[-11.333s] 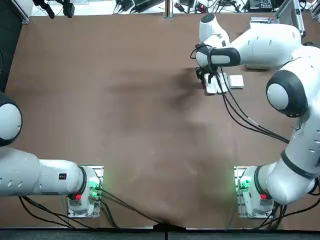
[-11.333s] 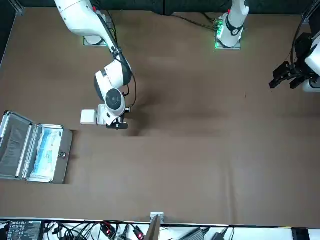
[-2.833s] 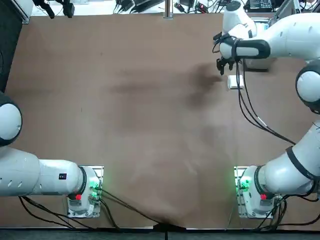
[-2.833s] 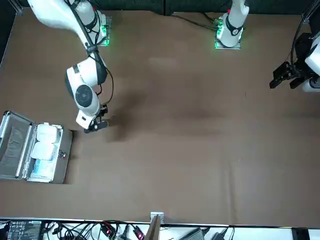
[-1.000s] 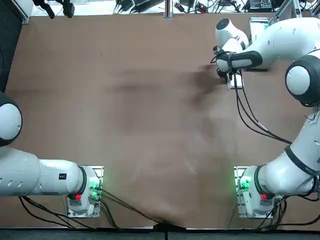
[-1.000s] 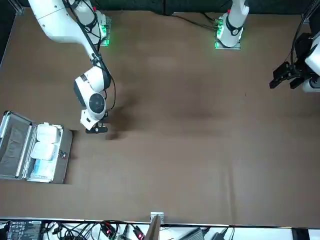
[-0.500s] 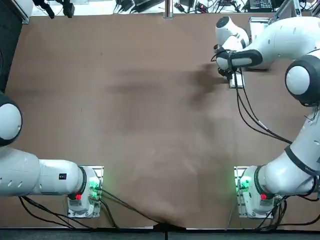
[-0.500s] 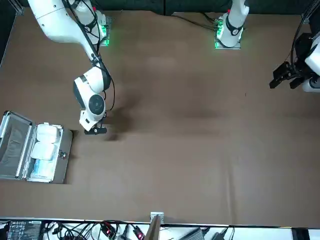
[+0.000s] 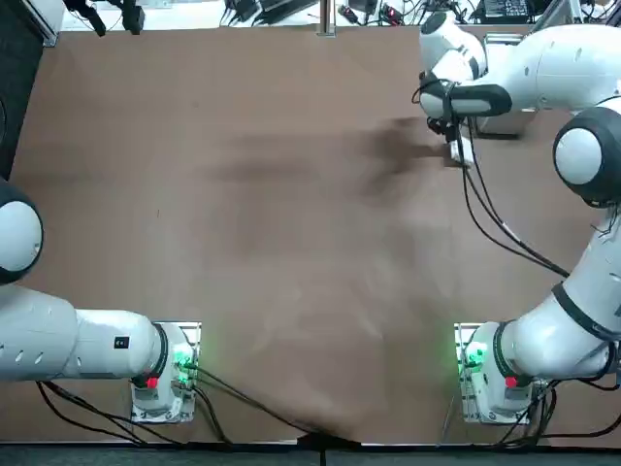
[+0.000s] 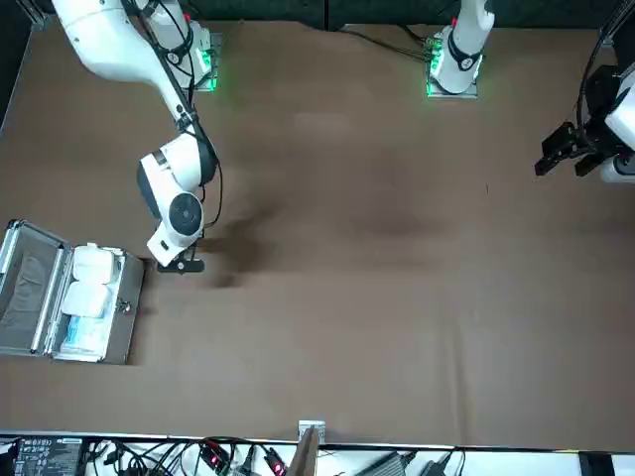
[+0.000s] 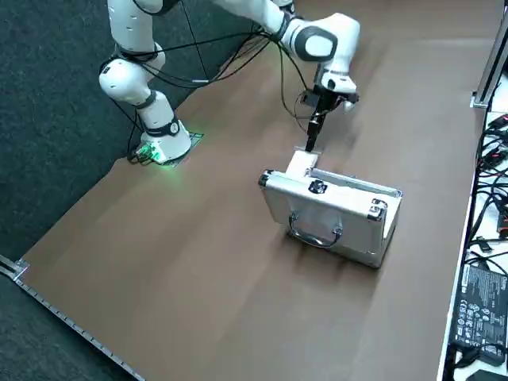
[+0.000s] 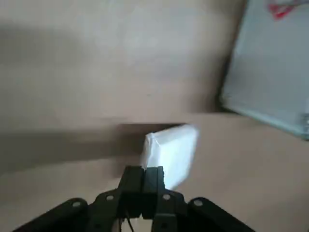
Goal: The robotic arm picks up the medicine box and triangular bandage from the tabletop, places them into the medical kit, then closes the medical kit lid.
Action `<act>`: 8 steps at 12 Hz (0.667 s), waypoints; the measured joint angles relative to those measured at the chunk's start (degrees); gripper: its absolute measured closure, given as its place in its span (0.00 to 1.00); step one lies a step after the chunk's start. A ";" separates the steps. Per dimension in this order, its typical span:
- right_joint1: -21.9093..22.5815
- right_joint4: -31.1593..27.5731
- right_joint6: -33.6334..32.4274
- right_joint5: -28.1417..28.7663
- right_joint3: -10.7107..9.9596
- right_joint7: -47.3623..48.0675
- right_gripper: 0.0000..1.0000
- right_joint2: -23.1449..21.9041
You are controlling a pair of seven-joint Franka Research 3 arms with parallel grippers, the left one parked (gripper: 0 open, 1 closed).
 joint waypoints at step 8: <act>-0.03 7.62 -8.50 1.94 0.93 -4.06 0.99 -7.87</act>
